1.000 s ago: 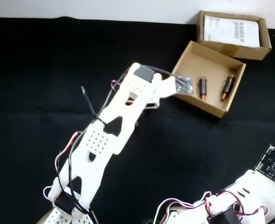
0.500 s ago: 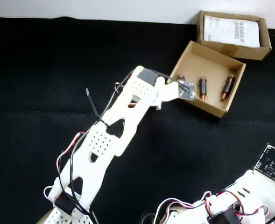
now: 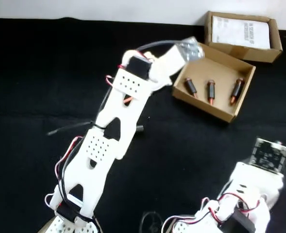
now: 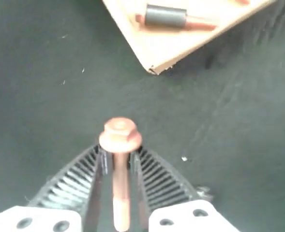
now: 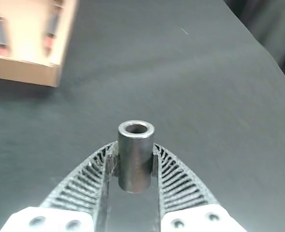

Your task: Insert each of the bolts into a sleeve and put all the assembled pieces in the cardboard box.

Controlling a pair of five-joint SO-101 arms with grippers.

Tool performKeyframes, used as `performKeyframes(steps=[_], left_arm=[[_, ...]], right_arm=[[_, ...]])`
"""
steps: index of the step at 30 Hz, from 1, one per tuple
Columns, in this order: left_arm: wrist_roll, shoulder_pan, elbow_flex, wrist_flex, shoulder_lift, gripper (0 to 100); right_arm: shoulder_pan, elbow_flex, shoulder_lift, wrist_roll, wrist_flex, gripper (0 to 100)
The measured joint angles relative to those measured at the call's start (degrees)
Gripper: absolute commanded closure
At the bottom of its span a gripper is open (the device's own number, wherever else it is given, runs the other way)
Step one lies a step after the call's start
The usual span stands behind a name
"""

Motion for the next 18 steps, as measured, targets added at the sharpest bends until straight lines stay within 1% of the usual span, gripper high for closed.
performKeyframes(steps=[2, 5, 11, 13, 18], left_arm=[[3.25, -0.44, -0.62, 0.00, -0.88, 99], [4.75, -1.93, -0.70, 0.97, -3.34, 99], [6.68, -3.96, -0.79, 0.97, -11.78, 99], [11.43, -3.78, -0.79, 0.97, -14.33, 99], [27.34, -3.87, -0.79, 1.05, -20.04, 99]], right_arm=[[-4.22, 0.18, 0.09, 0.26, -0.53, 99.0], [-10.02, 0.18, 0.09, 1.23, -2.55, 99.0], [-16.35, 0.44, 0.09, 1.23, -7.30, 99.1], [-18.73, 1.23, 0.09, -0.97, -9.58, 99.1], [-25.14, 3.16, 0.09, -12.84, -17.05, 99.1]])
